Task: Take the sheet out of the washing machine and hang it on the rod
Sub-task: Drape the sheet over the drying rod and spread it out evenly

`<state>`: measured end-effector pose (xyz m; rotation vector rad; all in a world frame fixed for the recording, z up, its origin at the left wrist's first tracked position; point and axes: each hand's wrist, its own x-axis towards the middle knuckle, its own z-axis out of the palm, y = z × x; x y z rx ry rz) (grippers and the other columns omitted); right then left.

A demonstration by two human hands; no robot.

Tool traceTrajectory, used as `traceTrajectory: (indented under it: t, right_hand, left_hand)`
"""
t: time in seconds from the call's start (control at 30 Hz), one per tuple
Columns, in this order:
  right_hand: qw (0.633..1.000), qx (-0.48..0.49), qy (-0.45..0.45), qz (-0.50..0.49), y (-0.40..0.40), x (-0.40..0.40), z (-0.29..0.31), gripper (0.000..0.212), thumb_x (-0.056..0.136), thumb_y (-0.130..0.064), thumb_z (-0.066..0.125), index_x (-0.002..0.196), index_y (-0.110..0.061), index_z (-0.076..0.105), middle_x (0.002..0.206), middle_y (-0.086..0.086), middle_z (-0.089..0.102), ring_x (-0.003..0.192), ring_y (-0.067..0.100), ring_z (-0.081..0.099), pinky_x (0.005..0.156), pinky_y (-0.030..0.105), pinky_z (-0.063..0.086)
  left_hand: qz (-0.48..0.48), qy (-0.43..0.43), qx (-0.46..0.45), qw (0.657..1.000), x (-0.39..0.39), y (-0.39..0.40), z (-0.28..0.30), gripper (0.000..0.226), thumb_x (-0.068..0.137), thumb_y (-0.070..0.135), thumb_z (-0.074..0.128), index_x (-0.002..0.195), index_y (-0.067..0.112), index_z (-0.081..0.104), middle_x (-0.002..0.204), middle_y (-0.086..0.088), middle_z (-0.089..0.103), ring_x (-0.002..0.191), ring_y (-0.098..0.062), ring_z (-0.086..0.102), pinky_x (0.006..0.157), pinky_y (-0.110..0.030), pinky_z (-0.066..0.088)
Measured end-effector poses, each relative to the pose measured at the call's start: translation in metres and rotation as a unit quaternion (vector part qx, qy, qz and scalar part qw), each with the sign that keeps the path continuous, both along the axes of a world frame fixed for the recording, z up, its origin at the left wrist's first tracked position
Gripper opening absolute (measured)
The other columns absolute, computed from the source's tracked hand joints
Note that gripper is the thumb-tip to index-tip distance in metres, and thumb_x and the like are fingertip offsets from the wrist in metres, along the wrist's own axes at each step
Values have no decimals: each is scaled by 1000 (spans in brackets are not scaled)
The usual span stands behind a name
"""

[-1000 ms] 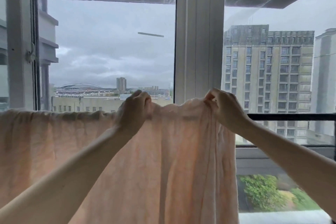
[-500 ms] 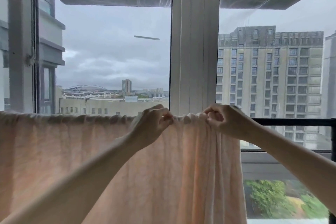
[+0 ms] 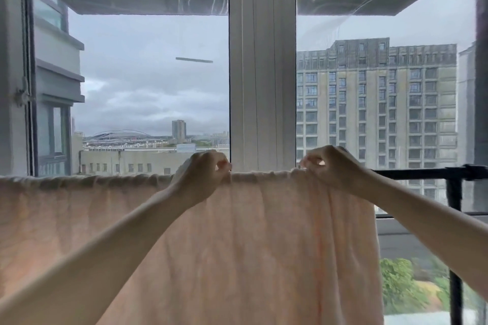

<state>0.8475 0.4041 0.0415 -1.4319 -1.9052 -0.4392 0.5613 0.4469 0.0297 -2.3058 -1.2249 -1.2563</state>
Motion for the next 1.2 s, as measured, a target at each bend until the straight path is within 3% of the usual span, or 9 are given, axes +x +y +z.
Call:
traceTrajectory:
  t: [0.2,0.37,0.5,0.6,0.7,0.8,0.93,1.03,1.2]
  right_hand:
    - [998,-9,55,41,-18,10,-12,19,92,-22,60,109,-18,68,105,-11,67,95,5,63,79,17,47]
    - [998,-13,22,66,-19,11,-15,12,85,-20,69,97,-18,71,91,-8,71,82,0,65,82,17,52]
    - [997,54,33,37,-1,10,-1,7,87,-11,67,93,-12,70,87,-1,72,74,4,62,67,2,41]
    - [987,137,88,-6,5,15,12,9,91,-10,61,94,-8,69,87,3,70,77,13,60,71,19,44]
    - [997,64,45,-19,8,20,0,15,95,-14,54,91,-11,68,87,3,71,76,14,64,73,28,53]
    - [999,24,26,-14,4,24,-20,23,96,-20,49,81,-17,65,77,-1,68,66,11,64,66,37,57]
    - [997,68,24,6,-11,26,-22,17,96,-23,51,91,-18,66,87,-4,66,82,9,59,75,31,53]
    - [996,89,-7,8,-26,27,-21,14,94,-20,54,100,-16,66,99,-5,66,99,10,54,83,24,44]
    - [985,127,-93,-73,-38,40,-35,22,90,-26,57,110,-20,62,115,-3,61,111,17,52,99,41,43]
  left_hand:
    - [-88,1,16,996,25,-8,-14,14,86,40,69,85,26,70,84,15,63,78,-4,60,72,-29,51]
    - [-59,-39,27,997,35,-11,-11,7,84,26,71,78,24,68,78,15,65,75,-10,61,73,-33,52]
    - [-6,-64,71,995,54,-11,-1,9,89,22,66,80,20,66,80,10,62,74,-13,59,66,-28,44]
    - [42,-108,81,990,59,0,13,12,91,21,62,84,13,67,87,-1,67,80,-21,61,67,-31,46]
    - [35,-93,-4,995,61,5,7,13,91,28,59,91,19,68,95,1,71,86,-20,64,73,-31,49]
    - [15,-39,-13,999,66,-2,-10,17,95,33,53,100,25,67,100,10,69,86,-12,62,70,-27,44]
    - [-15,-23,59,998,69,-14,-14,16,96,24,54,96,18,69,98,7,68,91,-13,58,76,-32,47]
    - [-59,20,57,996,75,-25,-13,16,95,31,56,99,21,68,97,11,65,87,-6,55,76,-30,50]
    - [-59,75,44,994,89,-27,-14,22,93,44,55,103,27,65,102,15,60,93,-5,52,77,-32,49]
